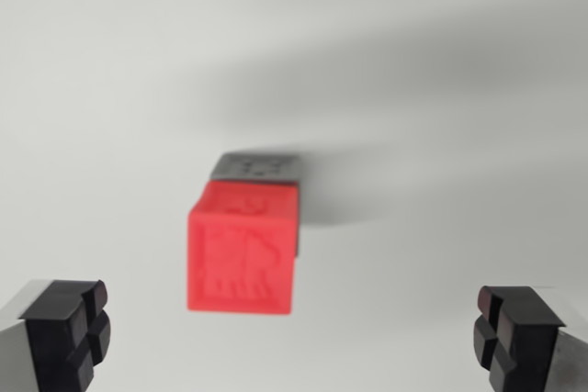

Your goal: Destack cube

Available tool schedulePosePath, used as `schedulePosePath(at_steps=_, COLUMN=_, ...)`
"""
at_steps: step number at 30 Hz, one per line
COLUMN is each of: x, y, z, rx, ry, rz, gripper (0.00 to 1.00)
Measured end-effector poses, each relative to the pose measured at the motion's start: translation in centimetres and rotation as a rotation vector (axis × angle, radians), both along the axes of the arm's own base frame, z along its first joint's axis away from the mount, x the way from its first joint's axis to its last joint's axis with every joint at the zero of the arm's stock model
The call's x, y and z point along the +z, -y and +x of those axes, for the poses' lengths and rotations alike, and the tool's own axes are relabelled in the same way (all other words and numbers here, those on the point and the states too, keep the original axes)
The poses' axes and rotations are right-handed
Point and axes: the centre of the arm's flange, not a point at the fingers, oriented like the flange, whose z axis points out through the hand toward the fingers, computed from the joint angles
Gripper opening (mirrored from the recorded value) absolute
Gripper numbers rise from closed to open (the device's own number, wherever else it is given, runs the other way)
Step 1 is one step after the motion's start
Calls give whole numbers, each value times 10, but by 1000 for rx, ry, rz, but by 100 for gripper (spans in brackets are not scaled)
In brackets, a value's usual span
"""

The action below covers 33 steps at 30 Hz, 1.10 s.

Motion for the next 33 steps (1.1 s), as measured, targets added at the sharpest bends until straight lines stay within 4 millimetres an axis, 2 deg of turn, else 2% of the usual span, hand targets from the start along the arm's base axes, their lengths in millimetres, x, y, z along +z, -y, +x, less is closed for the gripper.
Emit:
schedulePosePath(at_steps=15, x=-29, y=-35, z=-41, rx=-29, ry=-5, rz=9, gripper=100)
schedulePosePath(at_steps=33, x=-102, y=-36, z=-41, rx=-35, ry=-9, rz=14, gripper=100)
